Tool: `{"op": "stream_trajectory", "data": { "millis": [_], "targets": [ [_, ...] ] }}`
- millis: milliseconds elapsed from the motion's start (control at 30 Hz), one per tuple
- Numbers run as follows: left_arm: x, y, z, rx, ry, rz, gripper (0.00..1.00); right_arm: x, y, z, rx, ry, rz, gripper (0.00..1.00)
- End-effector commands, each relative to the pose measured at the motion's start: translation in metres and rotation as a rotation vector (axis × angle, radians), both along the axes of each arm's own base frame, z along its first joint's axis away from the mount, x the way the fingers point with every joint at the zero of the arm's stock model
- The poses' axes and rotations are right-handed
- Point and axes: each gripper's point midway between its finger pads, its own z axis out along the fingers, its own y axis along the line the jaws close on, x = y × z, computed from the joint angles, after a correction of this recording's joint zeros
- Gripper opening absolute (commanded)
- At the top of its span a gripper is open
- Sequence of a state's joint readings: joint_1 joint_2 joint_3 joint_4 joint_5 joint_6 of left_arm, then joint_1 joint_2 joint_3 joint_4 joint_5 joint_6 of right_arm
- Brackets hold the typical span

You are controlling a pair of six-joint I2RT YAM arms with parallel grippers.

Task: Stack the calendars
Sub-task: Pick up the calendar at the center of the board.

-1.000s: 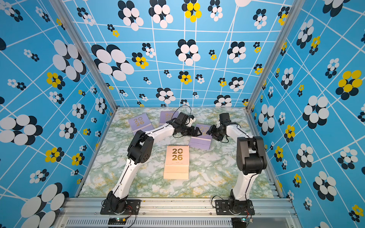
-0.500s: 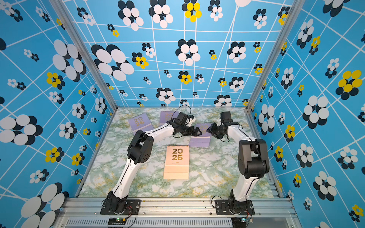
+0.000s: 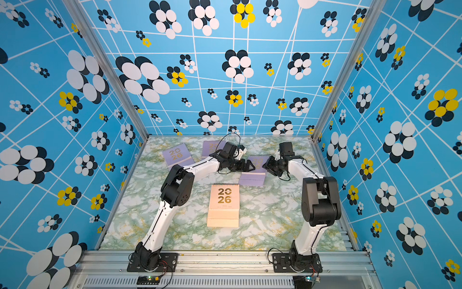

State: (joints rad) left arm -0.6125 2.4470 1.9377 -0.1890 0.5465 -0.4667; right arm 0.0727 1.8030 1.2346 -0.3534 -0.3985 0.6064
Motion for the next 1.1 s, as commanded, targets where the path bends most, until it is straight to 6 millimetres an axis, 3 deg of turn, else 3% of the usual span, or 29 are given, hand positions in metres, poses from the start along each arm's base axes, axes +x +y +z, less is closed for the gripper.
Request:
{"op": "stream_trajectory", "data": {
  "millis": [0,133,733,1067],
  "targets": [
    [-0.025,-0.037,0.071,-0.193,-0.074,-0.146,0.95,0.0,0.024,0.019,0.086,-0.059,0.065,0.33],
    [-0.026,-0.038,0.075,-0.215,-0.076,-0.152,0.95,0.001,0.025,0.021,0.089,-0.063,0.066,0.3],
    [-0.031,-0.042,0.092,-0.283,-0.104,-0.176,0.95,0.003,0.025,0.015,0.088,-0.046,0.054,0.37],
    [-0.031,-0.042,0.093,-0.282,-0.109,-0.177,0.94,0.004,0.021,0.017,0.061,-0.05,0.043,0.25]
  ]
}}
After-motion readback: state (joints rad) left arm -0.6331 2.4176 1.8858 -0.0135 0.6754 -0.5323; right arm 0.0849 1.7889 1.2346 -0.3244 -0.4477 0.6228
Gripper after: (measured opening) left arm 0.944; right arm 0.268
